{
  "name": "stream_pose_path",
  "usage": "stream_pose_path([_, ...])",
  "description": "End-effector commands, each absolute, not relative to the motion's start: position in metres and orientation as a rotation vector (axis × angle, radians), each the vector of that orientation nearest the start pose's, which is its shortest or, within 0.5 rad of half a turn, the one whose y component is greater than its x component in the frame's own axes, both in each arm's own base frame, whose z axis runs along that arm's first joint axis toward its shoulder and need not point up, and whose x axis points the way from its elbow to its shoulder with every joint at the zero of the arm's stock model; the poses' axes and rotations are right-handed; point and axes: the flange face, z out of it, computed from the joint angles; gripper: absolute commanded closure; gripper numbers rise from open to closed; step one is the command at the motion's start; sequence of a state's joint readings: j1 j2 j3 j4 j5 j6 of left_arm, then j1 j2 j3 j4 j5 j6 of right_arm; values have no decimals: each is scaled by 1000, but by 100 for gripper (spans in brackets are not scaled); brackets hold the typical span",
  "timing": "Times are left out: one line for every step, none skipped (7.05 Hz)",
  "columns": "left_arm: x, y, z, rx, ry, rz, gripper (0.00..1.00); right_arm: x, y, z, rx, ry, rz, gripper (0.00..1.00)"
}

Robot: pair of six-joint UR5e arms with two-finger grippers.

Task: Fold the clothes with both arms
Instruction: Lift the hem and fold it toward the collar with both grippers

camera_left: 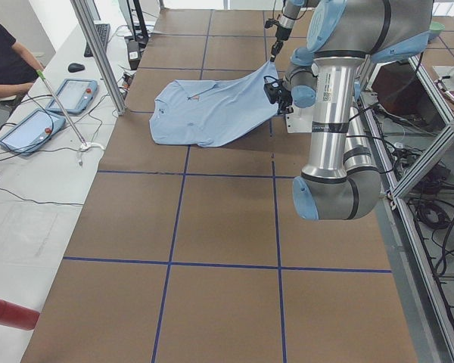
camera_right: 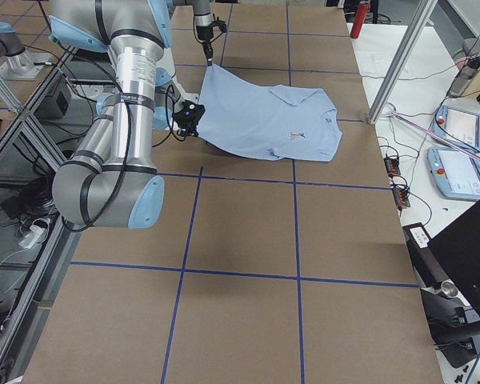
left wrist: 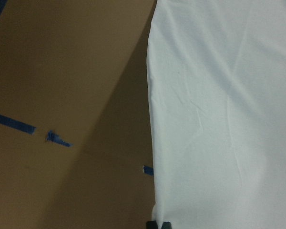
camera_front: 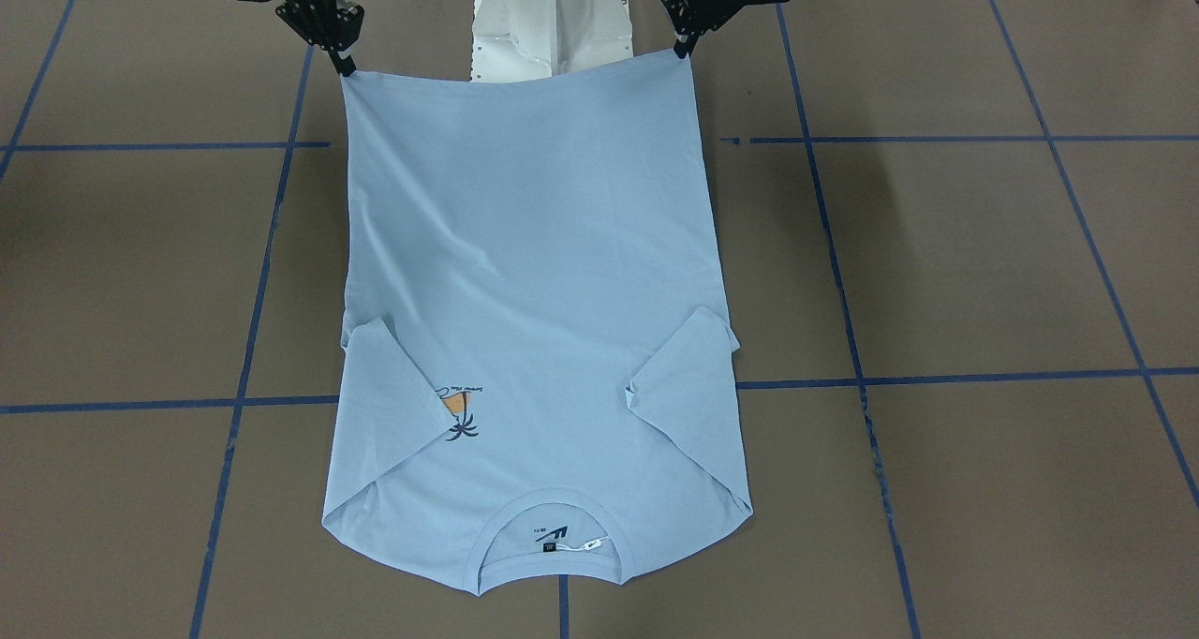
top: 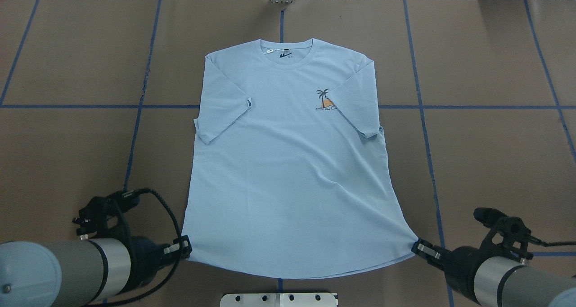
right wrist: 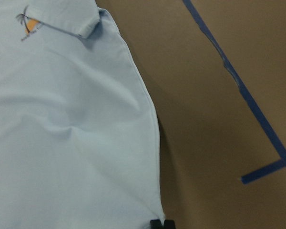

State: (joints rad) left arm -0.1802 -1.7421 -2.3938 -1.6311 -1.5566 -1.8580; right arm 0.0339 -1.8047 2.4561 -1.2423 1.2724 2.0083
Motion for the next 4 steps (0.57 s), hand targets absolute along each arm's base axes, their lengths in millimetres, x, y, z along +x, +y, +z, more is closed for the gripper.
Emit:
stream_pose_path([417, -328, 192, 141, 1050, -510, 100, -346, -283, 281, 153, -1075, 590, 100])
stream_pose_path([421, -377, 208, 220, 984, -511, 100, -360, -368, 296, 161, -1027, 587, 100])
stream_pose_path([404, -419, 221, 299, 954, -504, 100, -374, -435, 311, 218, -960, 571, 100])
stream_pose_path([416, -458, 242, 333, 948, -527, 100, -392, -501, 325, 259, -886, 580, 100])
